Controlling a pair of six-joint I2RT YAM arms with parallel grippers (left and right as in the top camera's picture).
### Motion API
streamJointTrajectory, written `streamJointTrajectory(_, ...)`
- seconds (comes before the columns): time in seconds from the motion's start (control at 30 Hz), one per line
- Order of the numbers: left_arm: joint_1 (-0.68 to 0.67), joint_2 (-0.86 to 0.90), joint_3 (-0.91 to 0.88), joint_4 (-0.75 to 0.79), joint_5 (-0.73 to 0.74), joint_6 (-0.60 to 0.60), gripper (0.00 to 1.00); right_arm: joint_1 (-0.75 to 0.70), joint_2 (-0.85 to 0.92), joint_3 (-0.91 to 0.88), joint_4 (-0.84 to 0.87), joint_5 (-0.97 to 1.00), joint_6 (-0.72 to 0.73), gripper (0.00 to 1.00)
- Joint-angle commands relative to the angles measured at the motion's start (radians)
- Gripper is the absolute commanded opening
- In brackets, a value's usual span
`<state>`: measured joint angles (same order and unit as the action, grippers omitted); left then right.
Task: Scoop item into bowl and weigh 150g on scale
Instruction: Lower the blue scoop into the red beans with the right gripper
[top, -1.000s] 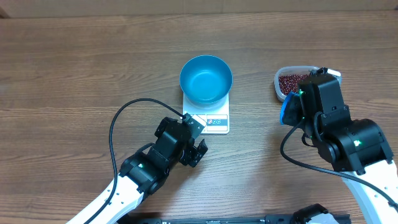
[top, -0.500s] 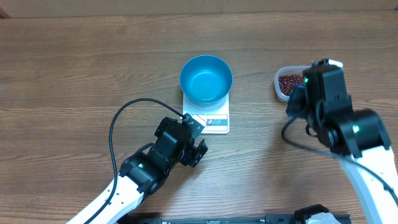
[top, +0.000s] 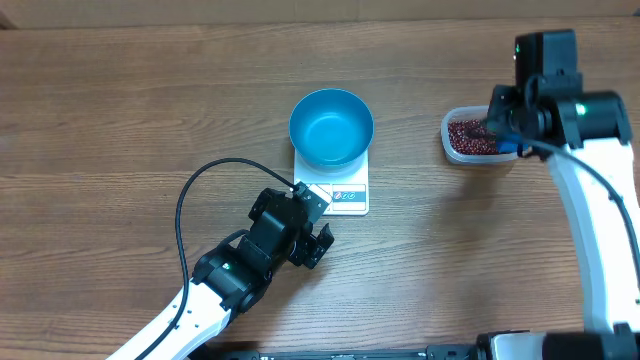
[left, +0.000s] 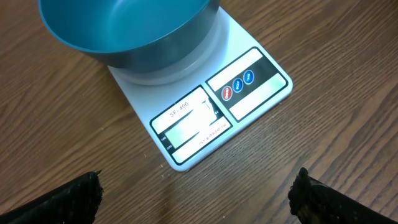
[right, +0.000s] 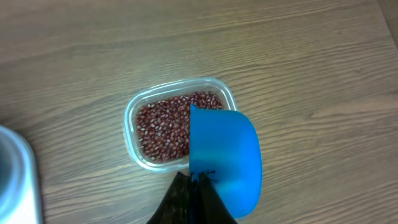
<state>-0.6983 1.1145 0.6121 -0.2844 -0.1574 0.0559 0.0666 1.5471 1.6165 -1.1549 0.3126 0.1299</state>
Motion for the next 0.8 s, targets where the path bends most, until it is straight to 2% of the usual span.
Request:
streamJointTrajectory(0.0,0.005,-0.010,-0.007,0.001,0.000,0.011,1.00,-0.012,0.077,0.066,-0.004,0.002,-0.087,0.04)
streamJointTrajectory(0.43,0.005,-0.010,-0.007,0.001,0.001,0.011,1.00,-0.012,0.211,0.106,0.046,0.117,-0.166,0.04)
streamJointTrajectory(0.77,0.005,-0.010,-0.007,0.001,0.000,0.011,1.00,-0.012,0.260,0.106,0.121,0.120,-0.236,0.04)
